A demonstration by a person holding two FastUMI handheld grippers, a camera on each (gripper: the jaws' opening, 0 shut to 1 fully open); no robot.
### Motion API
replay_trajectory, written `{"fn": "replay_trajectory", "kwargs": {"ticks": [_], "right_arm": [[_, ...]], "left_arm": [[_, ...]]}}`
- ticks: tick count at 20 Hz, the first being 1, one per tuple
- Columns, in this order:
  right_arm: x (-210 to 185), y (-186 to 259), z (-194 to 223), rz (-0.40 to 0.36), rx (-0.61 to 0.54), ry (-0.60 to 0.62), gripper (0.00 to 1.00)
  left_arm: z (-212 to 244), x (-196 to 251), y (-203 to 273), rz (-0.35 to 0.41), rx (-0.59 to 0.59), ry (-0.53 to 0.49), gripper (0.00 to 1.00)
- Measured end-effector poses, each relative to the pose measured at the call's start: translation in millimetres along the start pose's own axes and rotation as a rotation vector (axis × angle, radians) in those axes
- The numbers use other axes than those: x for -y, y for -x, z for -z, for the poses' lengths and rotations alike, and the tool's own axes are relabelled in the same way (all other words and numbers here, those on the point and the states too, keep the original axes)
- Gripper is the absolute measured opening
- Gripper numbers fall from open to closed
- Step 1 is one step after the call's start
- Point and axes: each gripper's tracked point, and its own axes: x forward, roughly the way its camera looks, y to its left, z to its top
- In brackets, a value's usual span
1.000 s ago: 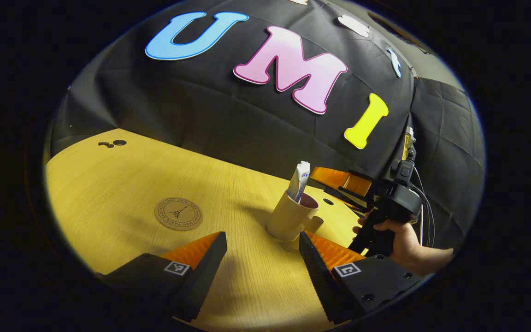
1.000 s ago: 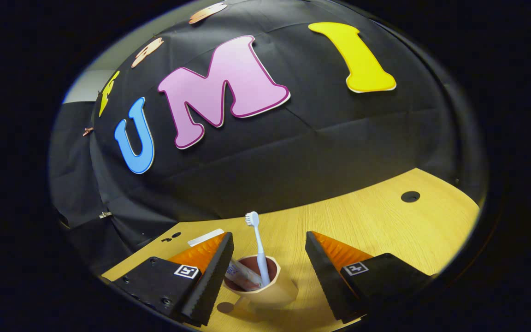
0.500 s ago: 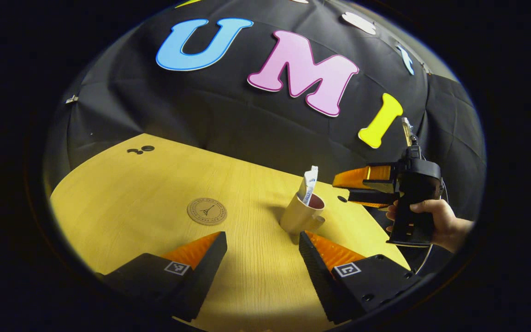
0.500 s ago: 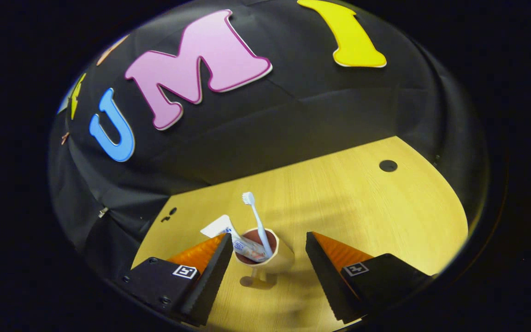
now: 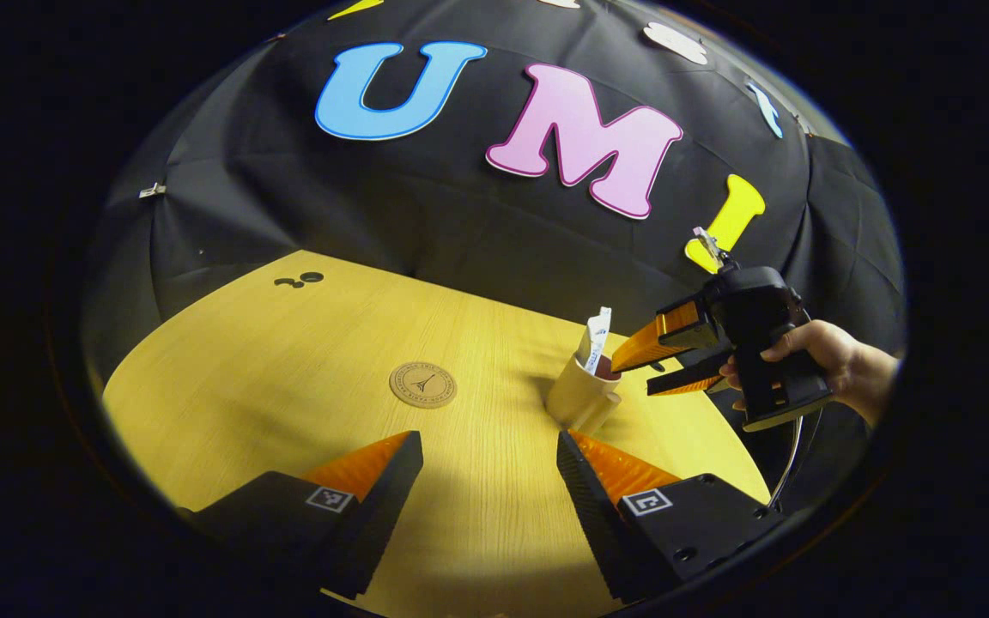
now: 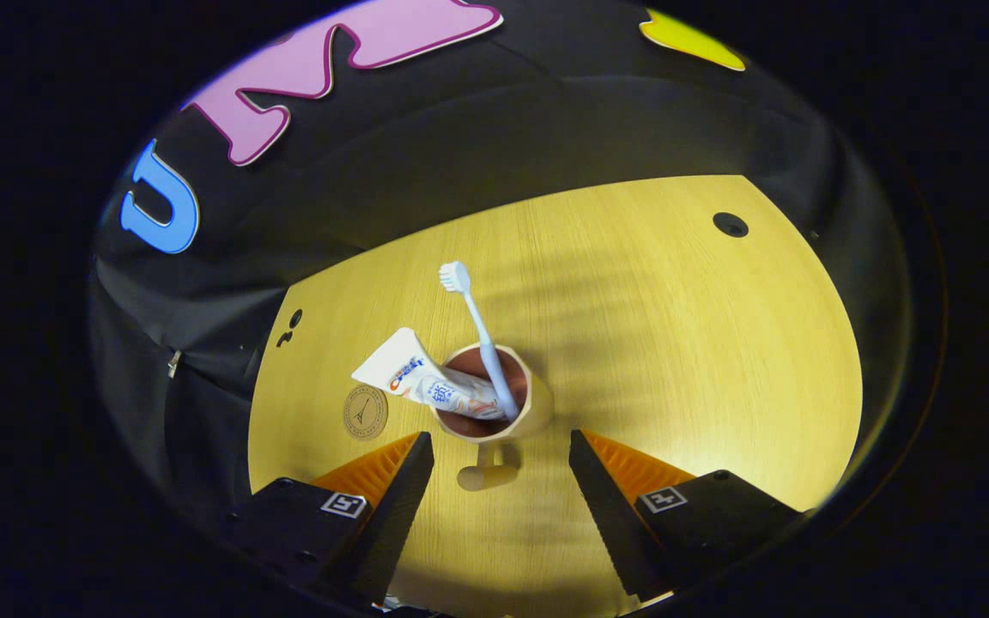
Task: Put the toothbrush and toothpaste on the desktop into the cup, then pick up the cup and place it on the coaster on the desktop.
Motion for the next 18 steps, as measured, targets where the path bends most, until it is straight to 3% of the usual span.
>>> {"fn": "replay_trajectory", "kwargs": {"ticks": [4,9,14,15,17,18], "right_arm": [[-12.6,-23.6,17.8,0.004,-0.082,-0.009,0.98],[-5.2,-65.2,47.1,0.095,-0.192,0.017,0.96],[3.7,-91.3,55.7,0.162,-0.221,0.010,0.96],[3.8,-92.2,57.4,0.170,-0.226,0.007,0.95],[6.1,-93.5,60.5,0.190,-0.236,0.008,0.78],[5.8,-94.1,60.3,0.194,-0.236,0.004,0.75]], "left_arm": [[8.2,-9.6,5.7,-0.023,-0.019,0.018,0.98],[17.7,-14.3,12.6,-0.037,-0.067,0.024,0.98],[11.8,-18.4,12.5,-0.041,-0.081,0.048,0.98],[11.4,-17.3,11.6,-0.035,-0.083,0.052,0.98],[13.3,-16.3,11.5,-0.021,-0.096,0.044,0.98],[15.6,-18.0,12.7,-0.016,-0.107,0.035,0.98]]}}
